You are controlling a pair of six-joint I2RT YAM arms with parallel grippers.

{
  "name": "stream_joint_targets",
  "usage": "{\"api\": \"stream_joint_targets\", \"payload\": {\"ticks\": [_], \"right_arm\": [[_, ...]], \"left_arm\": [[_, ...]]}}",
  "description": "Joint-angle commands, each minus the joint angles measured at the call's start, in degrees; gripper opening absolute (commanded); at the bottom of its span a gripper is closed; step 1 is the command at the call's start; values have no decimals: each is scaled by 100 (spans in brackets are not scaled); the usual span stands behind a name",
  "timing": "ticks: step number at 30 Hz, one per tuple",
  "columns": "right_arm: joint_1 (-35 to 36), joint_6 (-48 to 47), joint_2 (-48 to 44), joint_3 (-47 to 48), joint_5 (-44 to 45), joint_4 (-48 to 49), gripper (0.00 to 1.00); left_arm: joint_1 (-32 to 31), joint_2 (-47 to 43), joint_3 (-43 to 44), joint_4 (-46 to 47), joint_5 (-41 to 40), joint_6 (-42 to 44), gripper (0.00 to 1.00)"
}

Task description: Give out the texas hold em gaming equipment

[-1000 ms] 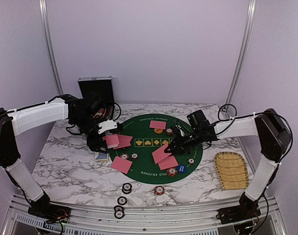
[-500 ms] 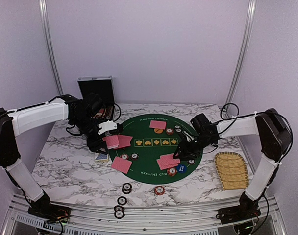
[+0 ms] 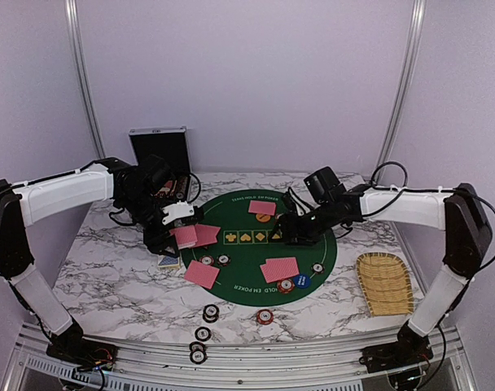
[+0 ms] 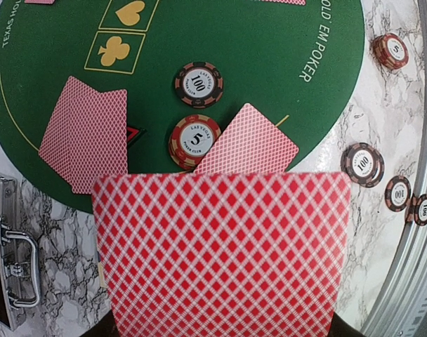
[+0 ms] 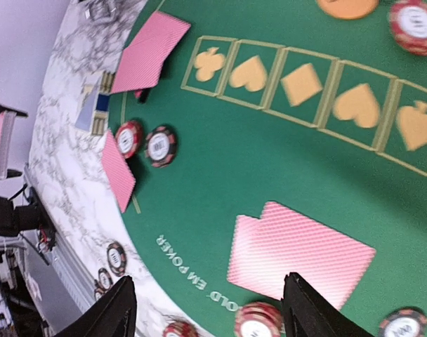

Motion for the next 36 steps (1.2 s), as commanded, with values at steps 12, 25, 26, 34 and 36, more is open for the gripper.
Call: {"api": "stream_joint_targets", "payload": {"ticks": [12, 25, 26, 34, 36], "right_arm": [[1419, 1529, 2043, 365, -1487, 3110, 66], [1501, 2103, 2946, 687, -1823, 3956, 55], [1513, 2118, 2986, 718, -1841, 3971, 54], [1525, 2343, 3251, 882, -2021, 4188, 39], [1531, 2396, 3306, 911, -2043, 4252, 33]], "left_arm": [[-1, -315, 2, -315, -115, 43, 0], [-1, -338, 10, -353, -136, 31, 0], [0, -338, 18, -353, -142, 35, 0], [3, -318, 7, -355, -145, 43, 0], [-1, -333, 8, -358, -160, 53, 0]]}}
